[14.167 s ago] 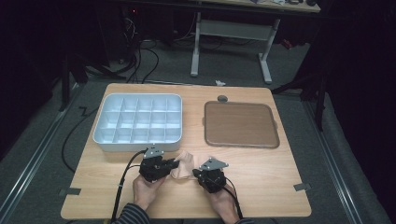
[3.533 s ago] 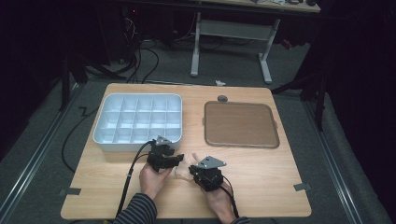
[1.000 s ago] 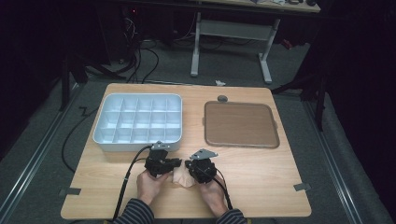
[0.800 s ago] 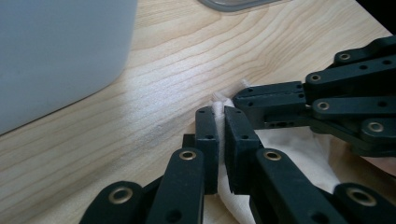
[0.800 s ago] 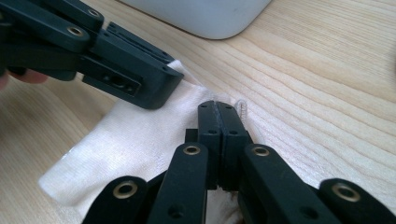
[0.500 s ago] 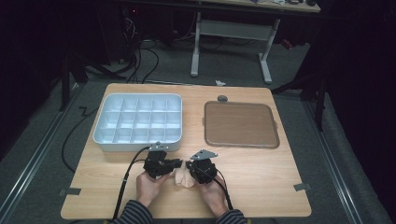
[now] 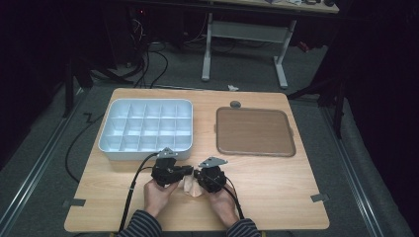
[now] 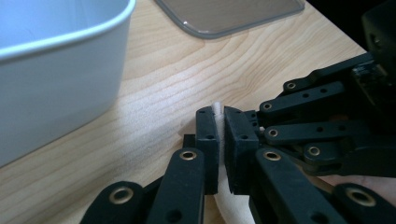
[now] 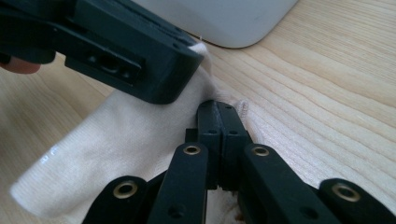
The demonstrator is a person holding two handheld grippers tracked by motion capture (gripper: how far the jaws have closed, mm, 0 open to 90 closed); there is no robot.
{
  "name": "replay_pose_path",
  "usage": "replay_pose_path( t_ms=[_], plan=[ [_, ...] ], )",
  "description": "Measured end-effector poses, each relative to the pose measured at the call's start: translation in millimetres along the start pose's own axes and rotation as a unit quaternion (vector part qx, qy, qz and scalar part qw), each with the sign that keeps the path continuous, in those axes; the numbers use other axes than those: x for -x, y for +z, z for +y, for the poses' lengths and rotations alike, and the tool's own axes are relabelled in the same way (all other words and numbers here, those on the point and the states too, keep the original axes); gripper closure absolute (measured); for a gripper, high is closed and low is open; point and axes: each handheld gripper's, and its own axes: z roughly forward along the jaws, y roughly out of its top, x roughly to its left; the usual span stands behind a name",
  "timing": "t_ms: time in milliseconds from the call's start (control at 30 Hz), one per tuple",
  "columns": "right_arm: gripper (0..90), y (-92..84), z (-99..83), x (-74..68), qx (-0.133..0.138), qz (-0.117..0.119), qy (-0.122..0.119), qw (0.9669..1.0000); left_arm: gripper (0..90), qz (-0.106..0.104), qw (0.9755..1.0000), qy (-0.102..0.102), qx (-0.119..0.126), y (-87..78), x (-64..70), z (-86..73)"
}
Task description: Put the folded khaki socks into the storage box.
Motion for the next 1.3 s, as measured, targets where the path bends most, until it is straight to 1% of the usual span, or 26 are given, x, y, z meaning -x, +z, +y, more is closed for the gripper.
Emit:
replay_pose_path(
  t_ms=[167,300,333,367,433,500,533,600,633,700,767,800,833,900,933,967,1000,1033,1067,1167,1233,1267,1300],
  plan=[
    [90.0,2.9,2.4,3.0,-0.002,0.006,0.004,1.0,85.7,-0.002,1.0,-0.001,0.005,1.7,-1.3,0.4],
    [90.0,6.4,7.0,0.6,-0.009,0.003,-0.003,0.9999,86.0,-0.007,0.9999,-0.006,0.009,1.9,-6.4,1.0],
    [90.0,7.5,8.9,0.7,-0.011,0.002,-0.009,0.9999,86.0,-0.005,0.9999,-0.006,0.011,1.7,-6.9,0.9],
    [90.0,7.9,10.2,0.5,-0.016,0.002,-0.01,0.9998,86.0,-0.003,0.9999,-0.004,0.012,1.7,-7.8,0.9],
    [90.0,10.5,10.9,1.8,-0.011,0.006,-0.009,0.9999,86.0,0.0,0.9999,-0.004,0.013,1.7,-8.3,1.1],
    [90.0,10.9,11.5,1.9,-0.013,0.008,-0.003,0.9999,86.0,0.002,0.9999,-0.002,0.013,1.5,-8.1,0.9],
    [90.0,11.3,11.7,1.7,-0.012,0.008,-0.004,0.9999,86.0,0.002,0.9999,-0.001,0.012,1.4,-8.3,0.8],
    [89.7,10.8,11.4,3.1,-0.012,0.013,0.001,0.9998,85.9,0.004,1.0,-0.005,0.008,1.3,-9.4,1.0],
    [87.0,10.0,11.9,3.8,-0.014,0.017,0.007,0.9997,85.9,0.005,0.9999,-0.011,0.005,1.0,-10.7,1.1],
    [78.6,5.8,13.4,4.8,-0.014,0.016,0.012,0.9997,86.0,0.008,0.9998,-0.019,0.003,-0.4,-14.2,1.7],
    [75.1,0.1,13.8,4.7,-0.01,0.016,0.012,0.9998,86.0,0.012,0.9996,-0.026,0.004,-2.3,-14.4,2.6],
    [74.2,-5.4,13.7,4.3,-0.001,0.01,0.005,0.9999,85.9,0.014,0.9996,-0.025,0.003,-2.8,-14.3,2.6],
    [73.4,-9.1,13.6,4.1,0.004,0.007,0.004,1.0,86.0,0.016,0.9996,-0.024,0.001,-2.9,-13.7,2.2],
    [70.9,-18.0,12.6,3.8,0.019,0.005,0.009,0.9998,85.9,0.02,0.9995,-0.024,-0.001,-3.0,-12.0,1.7],
    [69.0,-21.4,11.7,3.4,0.027,0.001,0.007,0.9996,86.0,0.022,0.9995,-0.023,0.0,-3.1,-11.8,1.9],
    [67.0,-25.3,10.1,2.7,0.032,-0.009,0.004,0.9994,85.9,0.022,0.9994,-0.025,0.001,-3.4,-11.7,2.1],
    [65.6,-27.2,8.3,3.3,0.037,-0.015,0.008,0.9992,86.0,0.023,0.9994,-0.026,0.002,-3.7,-11.4,2.3],
    [64.8,-28.6,6.6,4.6,0.038,-0.016,0.012,0.9991,85.9,0.023,0.9994,-0.025,0.004,-4.3,-10.5,2.5],
    [63.5,-29.8,3.2,7.3,0.039,-0.017,0.023,0.9989,85.9,0.024,0.9994,-0.024,0.005,-4.6,-9.7,2.5],
    [61.4,-29.8,-3.9,10.9,0.031,-0.019,0.038,0.9986,85.9,0.03,0.9993,-0.019,0.005,-4.9,-6.7,2.4],
    [61.4,-29.5,-7.8,10.9,0.028,-0.02,0.042,0.9985,85.9,0.031,0.9993,-0.021,0.005,-4.6,-6.9,2.2],
    [62.1,-29.1,-9.5,10.8,0.027,-0.016,0.047,0.9984,85.9,0.032,0.9992,-0.022,0.005,-4.6,-6.7,2.3],
    [63.2,-27.7,-10.9,9.9,0.022,-0.016,0.049,0.9984,85.9,0.033,0.9992,-0.02,0.009,-4.6,-5.6,2.4]
  ],
)
